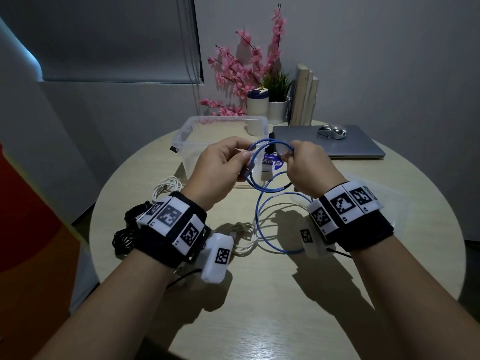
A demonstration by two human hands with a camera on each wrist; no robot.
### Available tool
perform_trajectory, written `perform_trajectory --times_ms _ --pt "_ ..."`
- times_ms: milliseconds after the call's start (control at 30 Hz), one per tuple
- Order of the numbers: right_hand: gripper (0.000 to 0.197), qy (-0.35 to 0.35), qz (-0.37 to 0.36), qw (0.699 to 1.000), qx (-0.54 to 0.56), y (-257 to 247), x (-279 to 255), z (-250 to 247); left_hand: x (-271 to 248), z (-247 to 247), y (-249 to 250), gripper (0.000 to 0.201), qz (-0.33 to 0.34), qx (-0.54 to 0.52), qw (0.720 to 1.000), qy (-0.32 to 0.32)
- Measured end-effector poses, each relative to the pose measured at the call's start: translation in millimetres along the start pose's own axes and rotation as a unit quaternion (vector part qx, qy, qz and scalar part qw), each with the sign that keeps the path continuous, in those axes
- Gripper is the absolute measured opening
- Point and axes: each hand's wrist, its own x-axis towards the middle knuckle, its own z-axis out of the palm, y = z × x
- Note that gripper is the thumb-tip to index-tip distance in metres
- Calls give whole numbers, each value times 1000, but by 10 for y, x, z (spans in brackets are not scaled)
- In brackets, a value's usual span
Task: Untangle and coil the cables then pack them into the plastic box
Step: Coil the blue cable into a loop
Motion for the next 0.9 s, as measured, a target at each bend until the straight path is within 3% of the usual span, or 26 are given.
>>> perform_trajectory --times_ms 100,233,433,600,733,900 --pt "18 -16 4 999 -34 16 2 -4 -6 4 3 32 27 31 999 -13" --pt "22 -46 -15 999 24 -23 -17 -17 2 -40 -27 37 48 99 994 -23" --pt "23 -92 -38 992 83 -90 -74 -67 34 -110 2 29 67 154 985 -40" --pt "20 -72 8 968 239 -111 -50 -68 13 -62 64 22 33 10 999 -21" --pt "18 -63 20 947 315 -132 -60 -79 -11 -42 71 22 23 -19 999 -38" --pt "19 -52 0 966 252 -114 -47 -75 -20 -59 90 41 -47 -93 991 -86"
